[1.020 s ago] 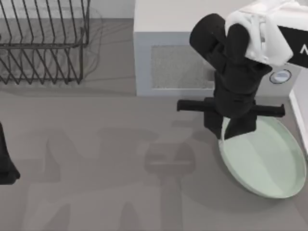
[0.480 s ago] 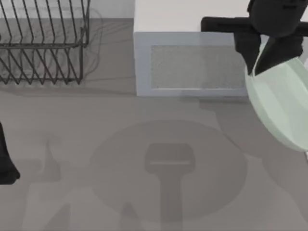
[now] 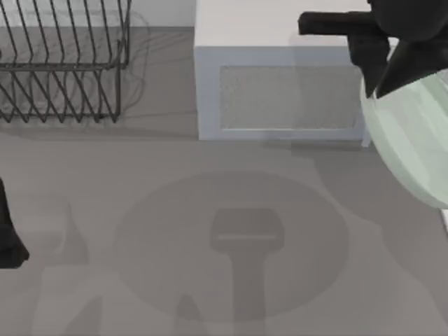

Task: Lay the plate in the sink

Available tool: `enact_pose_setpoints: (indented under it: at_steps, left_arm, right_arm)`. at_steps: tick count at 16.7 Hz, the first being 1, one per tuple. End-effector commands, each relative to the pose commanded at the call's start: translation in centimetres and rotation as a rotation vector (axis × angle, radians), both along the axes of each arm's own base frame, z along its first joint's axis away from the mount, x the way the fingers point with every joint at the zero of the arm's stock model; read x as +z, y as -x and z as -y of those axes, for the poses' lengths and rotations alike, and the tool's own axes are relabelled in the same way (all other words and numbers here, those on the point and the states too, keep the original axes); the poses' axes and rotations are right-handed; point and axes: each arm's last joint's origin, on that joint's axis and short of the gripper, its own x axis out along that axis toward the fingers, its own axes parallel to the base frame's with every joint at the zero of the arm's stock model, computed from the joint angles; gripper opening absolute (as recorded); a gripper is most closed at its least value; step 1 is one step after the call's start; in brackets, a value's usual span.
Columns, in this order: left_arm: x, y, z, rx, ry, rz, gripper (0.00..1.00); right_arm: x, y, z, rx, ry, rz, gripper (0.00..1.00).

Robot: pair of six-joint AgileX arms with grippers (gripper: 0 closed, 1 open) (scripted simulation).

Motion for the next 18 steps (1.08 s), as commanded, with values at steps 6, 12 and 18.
enact_pose_setpoints:
  at_steps: [6,12,18]
  left_arm:
    - [0.0,0.0,0.0,0.000,0.000,0.000,1.00]
    - [0.0,0.0,0.0,0.000,0.000,0.000,1.00]
    - [0.0,0.0,0.0,0.000,0.000,0.000,1.00]
  right_arm:
    - [3.2,-3.5,6.4,-0.182,-0.105,0.160,0.00]
    - [-2.6,-13.0,16.0,-0.207,-0.045,0.167,0.00]
    - [-13.8,-18.2,21.5,-0.032,0.030,-0.048,0.00]
